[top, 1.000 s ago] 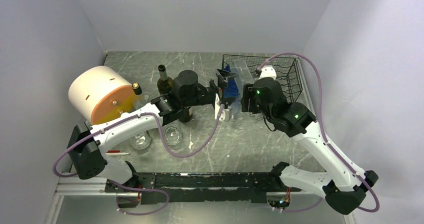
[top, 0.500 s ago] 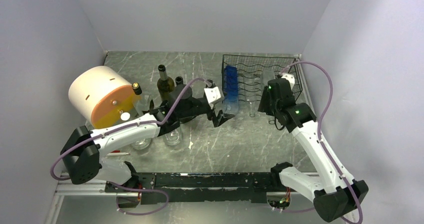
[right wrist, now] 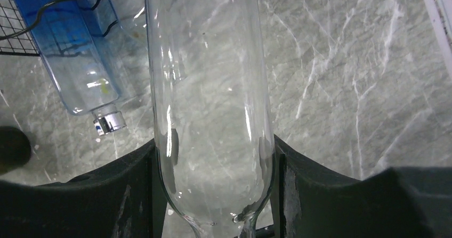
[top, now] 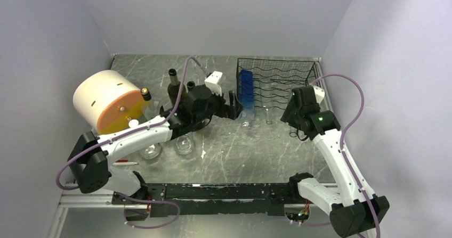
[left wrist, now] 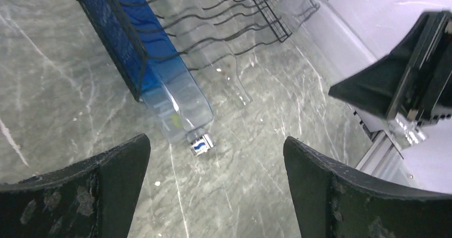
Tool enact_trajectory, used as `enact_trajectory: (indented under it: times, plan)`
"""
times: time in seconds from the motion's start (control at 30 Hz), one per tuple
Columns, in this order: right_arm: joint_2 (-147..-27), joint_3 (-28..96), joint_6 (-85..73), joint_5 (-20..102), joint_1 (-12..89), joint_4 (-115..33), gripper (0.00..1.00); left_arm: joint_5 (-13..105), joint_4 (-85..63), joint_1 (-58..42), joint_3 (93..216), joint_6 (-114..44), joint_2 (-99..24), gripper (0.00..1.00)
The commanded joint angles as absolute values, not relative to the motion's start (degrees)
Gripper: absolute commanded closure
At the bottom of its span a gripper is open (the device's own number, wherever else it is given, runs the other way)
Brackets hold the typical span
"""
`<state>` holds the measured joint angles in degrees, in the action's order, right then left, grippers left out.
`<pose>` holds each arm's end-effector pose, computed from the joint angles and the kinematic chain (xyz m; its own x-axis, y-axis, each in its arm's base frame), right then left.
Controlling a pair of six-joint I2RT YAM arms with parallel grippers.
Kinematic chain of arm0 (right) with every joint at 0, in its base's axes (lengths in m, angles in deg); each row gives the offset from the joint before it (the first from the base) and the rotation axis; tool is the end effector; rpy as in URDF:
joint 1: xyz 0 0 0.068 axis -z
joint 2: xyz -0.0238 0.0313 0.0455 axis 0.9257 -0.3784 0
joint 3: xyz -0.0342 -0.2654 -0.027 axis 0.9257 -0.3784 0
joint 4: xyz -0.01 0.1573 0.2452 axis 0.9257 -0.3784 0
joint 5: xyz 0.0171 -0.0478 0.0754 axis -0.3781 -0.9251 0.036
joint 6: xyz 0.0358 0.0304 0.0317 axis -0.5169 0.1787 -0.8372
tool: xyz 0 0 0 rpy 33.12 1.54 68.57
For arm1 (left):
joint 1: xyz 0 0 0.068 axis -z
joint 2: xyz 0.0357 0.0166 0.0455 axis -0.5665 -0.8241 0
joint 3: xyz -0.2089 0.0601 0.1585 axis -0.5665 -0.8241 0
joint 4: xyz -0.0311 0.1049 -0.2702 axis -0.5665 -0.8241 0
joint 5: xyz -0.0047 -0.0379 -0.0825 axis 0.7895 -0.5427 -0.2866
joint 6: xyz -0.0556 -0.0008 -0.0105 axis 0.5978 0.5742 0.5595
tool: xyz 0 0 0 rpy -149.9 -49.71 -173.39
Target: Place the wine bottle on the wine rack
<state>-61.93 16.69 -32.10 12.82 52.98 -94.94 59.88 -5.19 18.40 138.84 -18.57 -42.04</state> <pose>0.2128 0.0419 0.3130 -0.6593 0.3552 -0.6627 0.3883 0.9156 0.1044 0.2207 -0.2856 0.2874 -0.4859 -0.1363 -0.8633 0.5757 0.6933 -0.4335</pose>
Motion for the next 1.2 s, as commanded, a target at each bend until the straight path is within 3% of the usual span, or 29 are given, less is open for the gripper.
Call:
enact_trajectory:
  times: [0.0, 0.57, 0.73, 1.17]
  plan:
    - [-62.4, 17.7, -37.0, 12.5, 54.1, -92.4, 1.00, 62.0, -16.8, 17.3, 148.8, -17.7, -44.8, 0.01]
    - [-63.2, 6.2, -41.7, 16.5, 56.3, -85.5, 1.00, 45.1, -12.4, 17.3, 149.3, -28.4, -42.3, 0.01]
    - [-67.4, 5.2, -37.0, 20.8, 56.3, -77.1, 1.00, 44.1, -14.7, 17.3, 151.8, -31.5, -39.7, 0.01]
    - [-79.4, 2.5, -25.9, 17.6, 56.4, -49.0, 1.00, 38.9, -17.9, 17.3, 152.8, -33.3, -33.4, 0.01]
